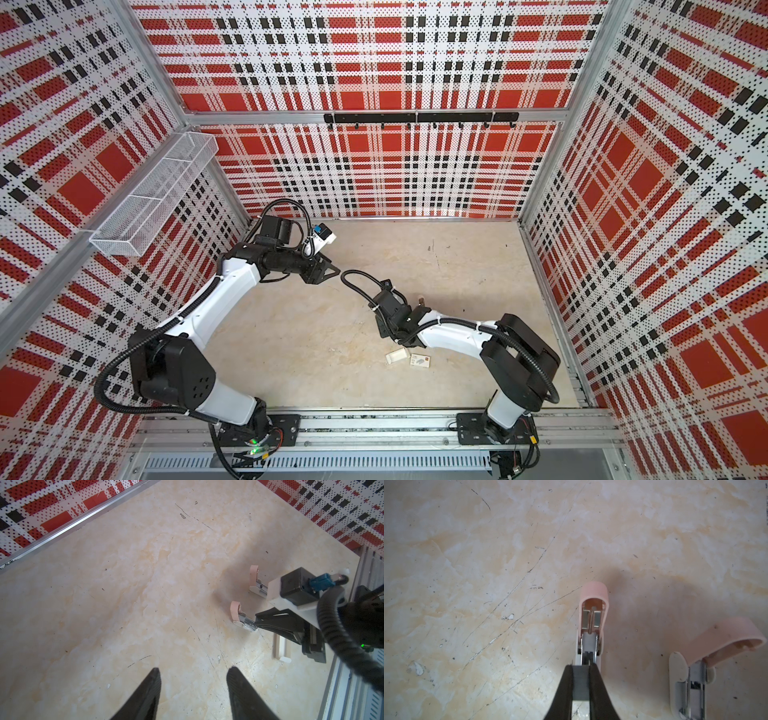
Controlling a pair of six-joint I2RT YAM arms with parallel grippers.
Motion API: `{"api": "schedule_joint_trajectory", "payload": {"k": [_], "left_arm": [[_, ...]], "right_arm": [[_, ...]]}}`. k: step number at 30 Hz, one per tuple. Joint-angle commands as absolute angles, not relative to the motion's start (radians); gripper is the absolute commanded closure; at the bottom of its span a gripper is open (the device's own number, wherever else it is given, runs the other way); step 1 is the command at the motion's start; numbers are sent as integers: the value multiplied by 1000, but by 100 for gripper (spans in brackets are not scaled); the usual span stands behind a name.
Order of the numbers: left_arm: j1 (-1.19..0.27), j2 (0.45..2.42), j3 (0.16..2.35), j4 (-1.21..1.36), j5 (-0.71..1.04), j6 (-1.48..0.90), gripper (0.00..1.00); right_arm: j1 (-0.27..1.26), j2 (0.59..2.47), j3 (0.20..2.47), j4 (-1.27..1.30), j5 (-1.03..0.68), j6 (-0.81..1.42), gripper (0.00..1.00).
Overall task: Load the staples into the stapler
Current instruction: 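Lower the staple strip into the pink stapler's channel with the right gripper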
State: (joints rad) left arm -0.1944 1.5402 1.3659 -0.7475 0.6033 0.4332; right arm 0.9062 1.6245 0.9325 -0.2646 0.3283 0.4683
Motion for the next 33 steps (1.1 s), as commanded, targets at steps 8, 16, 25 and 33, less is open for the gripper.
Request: {"api": "schedule_joint_trajectory", "payload": {"k": [8, 16, 25, 33], "left_arm": [[-172, 1521, 1330, -718, 632, 412, 44], [-169, 1521, 1324, -709, 636, 405, 44], [-169, 1519, 1322, -709, 633, 408, 44], [-170, 1519, 1319, -707, 632, 407, 44]], "right_arm": [[894, 1641, 906, -199, 348, 499, 99], [879, 1644, 873, -154, 337, 512, 99], [879, 1651, 852, -113, 309, 513, 98], [879, 1658, 856, -107, 303, 513, 98]]}}
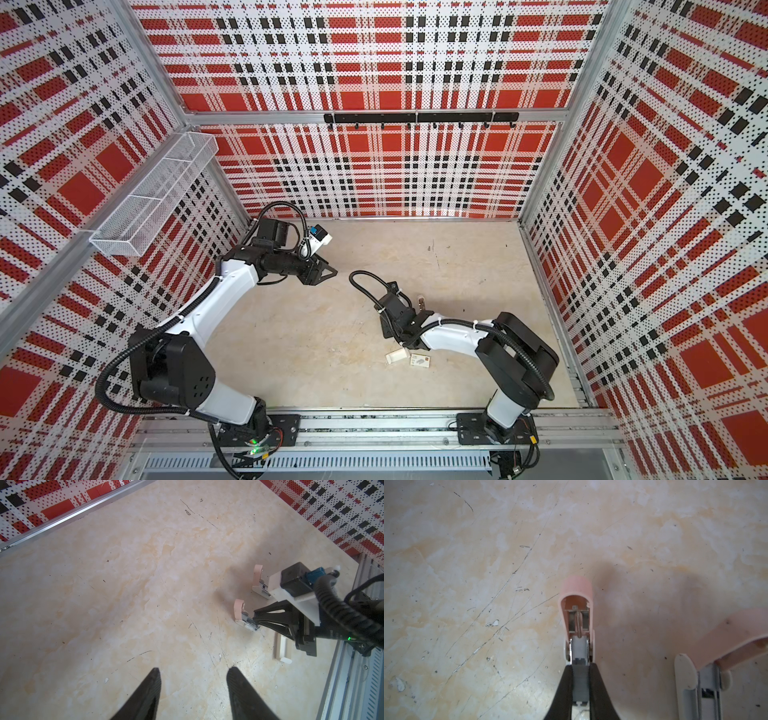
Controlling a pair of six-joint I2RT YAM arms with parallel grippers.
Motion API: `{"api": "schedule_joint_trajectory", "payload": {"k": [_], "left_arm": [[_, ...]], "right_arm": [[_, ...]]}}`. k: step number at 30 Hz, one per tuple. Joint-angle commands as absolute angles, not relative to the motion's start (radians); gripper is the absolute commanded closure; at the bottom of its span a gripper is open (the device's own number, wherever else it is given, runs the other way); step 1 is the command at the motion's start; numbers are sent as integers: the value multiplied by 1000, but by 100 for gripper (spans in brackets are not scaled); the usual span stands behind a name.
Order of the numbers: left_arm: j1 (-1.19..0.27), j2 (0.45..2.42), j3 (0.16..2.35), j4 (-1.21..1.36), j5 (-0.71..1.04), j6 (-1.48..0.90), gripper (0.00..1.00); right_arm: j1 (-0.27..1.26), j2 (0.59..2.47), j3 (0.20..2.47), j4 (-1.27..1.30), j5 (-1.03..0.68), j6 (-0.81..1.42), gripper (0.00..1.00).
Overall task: Load the staples into the stapler
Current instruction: 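Lower the staple strip into the pink stapler's channel with the right gripper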
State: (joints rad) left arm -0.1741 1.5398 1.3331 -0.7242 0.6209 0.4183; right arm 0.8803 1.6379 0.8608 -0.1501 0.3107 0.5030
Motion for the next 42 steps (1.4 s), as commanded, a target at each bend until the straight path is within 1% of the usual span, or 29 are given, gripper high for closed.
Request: {"api": "schedule_joint_trajectory", "payload": {"k": [1, 42], "left_arm": [[-170, 1519, 1319, -706, 632, 408, 44], [-169, 1514, 1318, -707, 629, 414, 44]], "right_arm": [[879, 1660, 856, -105, 300, 512, 98], [877, 1695, 851, -95, 313, 523, 98]]}}
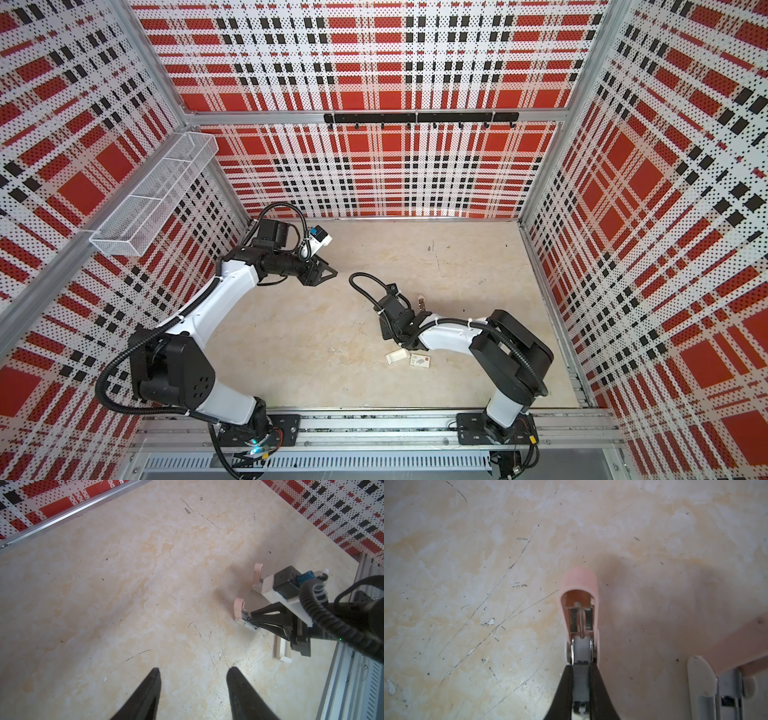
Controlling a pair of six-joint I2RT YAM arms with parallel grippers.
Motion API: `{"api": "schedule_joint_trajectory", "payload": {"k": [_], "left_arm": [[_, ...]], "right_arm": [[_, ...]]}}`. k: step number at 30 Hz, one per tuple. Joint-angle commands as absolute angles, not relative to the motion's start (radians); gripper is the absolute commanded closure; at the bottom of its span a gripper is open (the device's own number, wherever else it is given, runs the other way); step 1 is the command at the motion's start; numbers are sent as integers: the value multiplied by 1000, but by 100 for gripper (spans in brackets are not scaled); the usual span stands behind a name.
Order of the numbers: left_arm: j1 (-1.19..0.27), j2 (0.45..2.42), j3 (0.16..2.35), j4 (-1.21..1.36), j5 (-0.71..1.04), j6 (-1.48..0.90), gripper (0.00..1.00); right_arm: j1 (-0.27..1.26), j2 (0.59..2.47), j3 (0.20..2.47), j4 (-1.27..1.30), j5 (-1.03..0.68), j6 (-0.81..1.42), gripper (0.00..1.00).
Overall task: Load the staples into the stapler
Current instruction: 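Lower the staple strip into the pink stapler's channel with the right gripper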
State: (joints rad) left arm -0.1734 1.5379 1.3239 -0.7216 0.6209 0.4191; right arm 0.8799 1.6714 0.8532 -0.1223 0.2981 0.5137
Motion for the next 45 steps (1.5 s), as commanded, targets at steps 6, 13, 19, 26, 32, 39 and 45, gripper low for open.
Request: {"api": "schedule_joint_trajectory", "payload": {"k": [6, 13, 19, 26, 32, 39, 45], "left_arm": [[-170, 1514, 1316, -707, 629, 415, 44], [-169, 1514, 1316, -707, 629, 414, 44], [-169, 1517, 1316, -708, 629, 417, 44], [-169, 1518, 1316, -707, 631, 416, 44], [-168, 1517, 1315, -707, 630, 417, 44], [-169, 1514, 1313, -707, 629, 415, 44], [-169, 1514, 1313, -707, 630, 415, 44]], "right_arm": [[877, 1697, 852, -100, 317, 525, 98], [877, 1699, 853, -102, 316, 527, 98], [877, 1699, 851, -106, 317, 530, 98], [877, 1693, 843, -101, 319, 536, 95], [877, 1693, 841, -101, 318, 537, 93], [877, 1692, 838, -101, 318, 539, 90], [877, 1693, 837, -101, 317, 540, 87]]}}
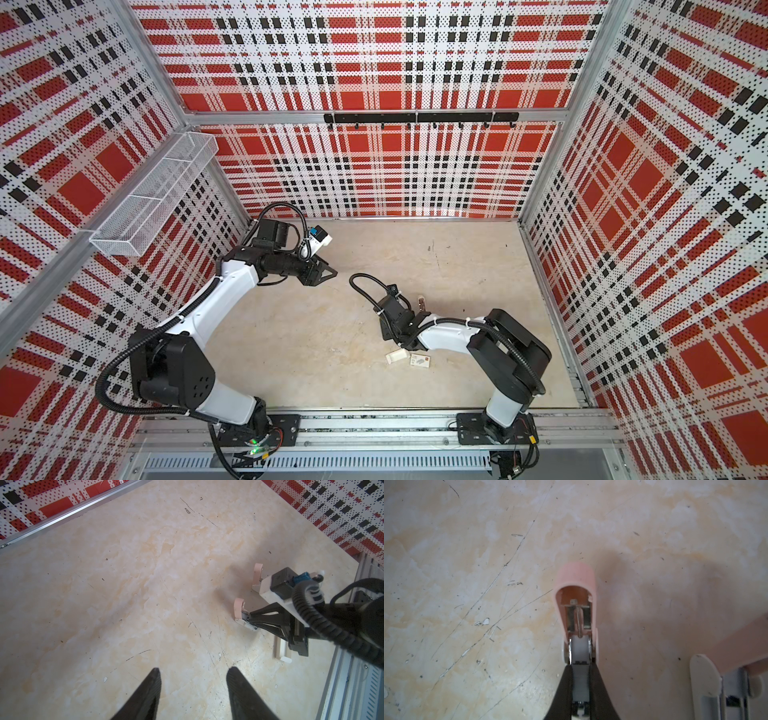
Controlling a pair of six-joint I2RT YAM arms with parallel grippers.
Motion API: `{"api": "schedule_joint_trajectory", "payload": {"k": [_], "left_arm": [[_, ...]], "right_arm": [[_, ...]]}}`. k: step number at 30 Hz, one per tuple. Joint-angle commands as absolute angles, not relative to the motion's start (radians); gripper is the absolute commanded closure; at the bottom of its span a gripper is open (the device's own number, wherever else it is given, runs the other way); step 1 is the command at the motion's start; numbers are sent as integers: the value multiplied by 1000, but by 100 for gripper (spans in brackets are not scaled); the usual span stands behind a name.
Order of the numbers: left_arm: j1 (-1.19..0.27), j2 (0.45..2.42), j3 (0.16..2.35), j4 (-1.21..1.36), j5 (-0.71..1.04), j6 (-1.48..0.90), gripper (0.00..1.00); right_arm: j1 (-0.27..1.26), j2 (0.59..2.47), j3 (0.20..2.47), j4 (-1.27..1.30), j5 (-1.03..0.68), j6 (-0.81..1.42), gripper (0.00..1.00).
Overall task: Load the staples into the stapler
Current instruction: 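Lower the staple strip into the pink stapler's channel with the right gripper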
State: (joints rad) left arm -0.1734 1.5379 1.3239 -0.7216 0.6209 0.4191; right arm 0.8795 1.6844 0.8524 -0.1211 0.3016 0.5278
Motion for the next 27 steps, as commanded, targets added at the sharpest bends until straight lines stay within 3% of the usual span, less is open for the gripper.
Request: {"api": "schedule_joint_trajectory", "payload": {"k": [1, 27], "left_arm": [[-169, 1514, 1313, -707, 629, 414, 44], [-169, 1517, 1322, -709, 631, 417, 44]], "right_arm": [[877, 1694, 838, -100, 319, 540, 87], [877, 1694, 841, -108, 319, 540, 78]]}}
